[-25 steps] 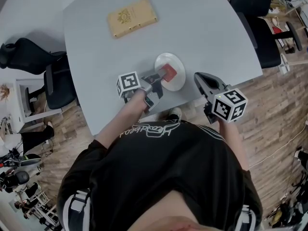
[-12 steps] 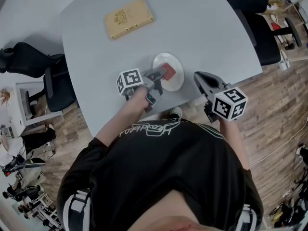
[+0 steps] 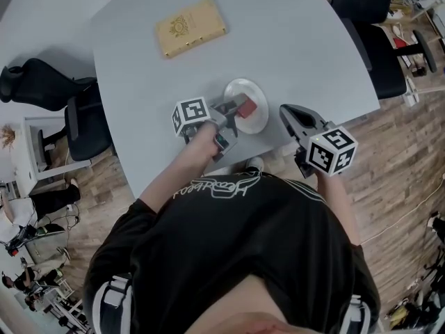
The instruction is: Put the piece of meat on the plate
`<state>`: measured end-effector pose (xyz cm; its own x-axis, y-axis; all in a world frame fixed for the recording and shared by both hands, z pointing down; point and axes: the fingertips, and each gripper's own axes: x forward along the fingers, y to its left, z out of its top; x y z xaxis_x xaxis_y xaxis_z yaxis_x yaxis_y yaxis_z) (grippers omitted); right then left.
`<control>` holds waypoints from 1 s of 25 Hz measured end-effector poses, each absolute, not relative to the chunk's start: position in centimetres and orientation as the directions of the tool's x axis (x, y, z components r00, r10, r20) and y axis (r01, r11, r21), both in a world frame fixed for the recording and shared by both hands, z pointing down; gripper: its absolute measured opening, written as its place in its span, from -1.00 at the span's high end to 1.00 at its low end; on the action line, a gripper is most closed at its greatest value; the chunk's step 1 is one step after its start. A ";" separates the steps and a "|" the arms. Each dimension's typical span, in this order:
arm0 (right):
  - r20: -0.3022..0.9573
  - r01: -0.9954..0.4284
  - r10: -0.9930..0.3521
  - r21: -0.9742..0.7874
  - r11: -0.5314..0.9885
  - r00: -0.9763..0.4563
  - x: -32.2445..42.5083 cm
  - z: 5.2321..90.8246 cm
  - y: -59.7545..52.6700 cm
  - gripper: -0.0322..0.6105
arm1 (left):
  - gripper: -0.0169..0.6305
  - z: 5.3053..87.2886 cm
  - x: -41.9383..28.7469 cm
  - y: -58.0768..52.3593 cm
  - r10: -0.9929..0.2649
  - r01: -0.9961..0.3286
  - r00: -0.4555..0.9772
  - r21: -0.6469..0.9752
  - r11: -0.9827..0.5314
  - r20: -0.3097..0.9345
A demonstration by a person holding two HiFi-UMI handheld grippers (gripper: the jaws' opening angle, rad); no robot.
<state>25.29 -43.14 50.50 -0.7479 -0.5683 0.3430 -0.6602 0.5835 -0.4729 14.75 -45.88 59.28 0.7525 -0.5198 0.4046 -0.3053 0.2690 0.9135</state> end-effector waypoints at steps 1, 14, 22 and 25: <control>0.342 -0.659 -0.567 -0.474 0.584 -0.749 25.2 50.5 -43.1 0.88 | 0.12 59.2 14.7 -45.9 -0.515 -0.319 0.751 0.910 0.265 0.414; 0.334 -0.660 -0.574 -0.466 0.589 -0.748 24.6 50.0 -42.3 0.88 | -0.05 58.8 13.0 -44.9 -0.520 -0.406 0.710 0.879 0.249 0.475; 0.336 -0.666 -0.579 -0.455 0.592 -0.743 23.3 49.2 -40.6 0.88 | 0.14 57.3 11.1 -43.4 -0.539 -0.371 0.730 0.906 0.203 0.420; 0.332 -0.666 -0.580 -0.449 0.596 -0.744 22.3 48.6 -39.7 0.88 | 0.39 55.9 11.3 -42.2 -0.531 -0.335 0.765 0.929 0.156 0.365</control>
<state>22.34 -39.66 48.56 -0.7435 -0.5805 0.3319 -0.6658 0.5961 -0.4488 11.27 -42.21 55.94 0.7645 -0.5314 0.3648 -0.3350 0.1560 0.9292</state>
